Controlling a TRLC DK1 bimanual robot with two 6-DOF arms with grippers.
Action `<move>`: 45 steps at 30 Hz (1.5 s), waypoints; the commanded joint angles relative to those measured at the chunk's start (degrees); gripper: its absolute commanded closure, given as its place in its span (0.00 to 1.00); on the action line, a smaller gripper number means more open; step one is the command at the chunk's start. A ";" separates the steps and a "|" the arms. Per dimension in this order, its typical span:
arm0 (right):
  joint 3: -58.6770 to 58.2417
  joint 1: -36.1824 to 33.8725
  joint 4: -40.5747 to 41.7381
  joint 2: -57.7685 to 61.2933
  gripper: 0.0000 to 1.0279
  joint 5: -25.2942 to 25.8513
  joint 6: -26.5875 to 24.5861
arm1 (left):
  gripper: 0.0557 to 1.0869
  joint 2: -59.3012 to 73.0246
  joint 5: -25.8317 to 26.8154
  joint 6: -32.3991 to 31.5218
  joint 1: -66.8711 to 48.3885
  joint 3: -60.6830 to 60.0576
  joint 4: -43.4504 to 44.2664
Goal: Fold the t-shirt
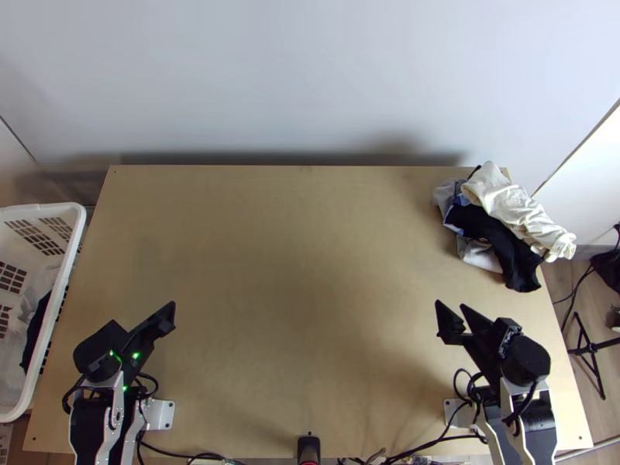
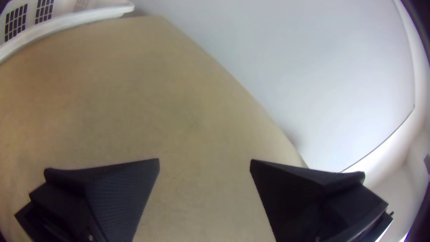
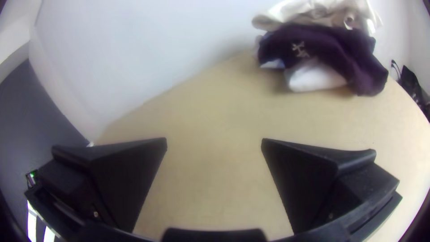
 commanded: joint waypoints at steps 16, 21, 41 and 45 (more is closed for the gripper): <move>-5.48 -24.06 -11.05 0.12 0.04 2.38 19.81 | 0.05 0.10 0.13 -4.07 0.01 -1.90 -1.29; -5.48 -24.58 -11.05 0.12 0.04 2.38 19.81 | 0.05 0.10 0.13 -4.16 0.01 -1.90 -1.29; -5.48 -24.58 -11.05 0.12 0.04 2.38 19.81 | 0.05 0.10 0.13 -4.07 0.01 -1.81 -1.29; -5.48 -24.58 -11.05 0.12 0.04 2.38 19.81 | 0.05 0.10 0.13 -4.07 0.01 -1.90 -1.29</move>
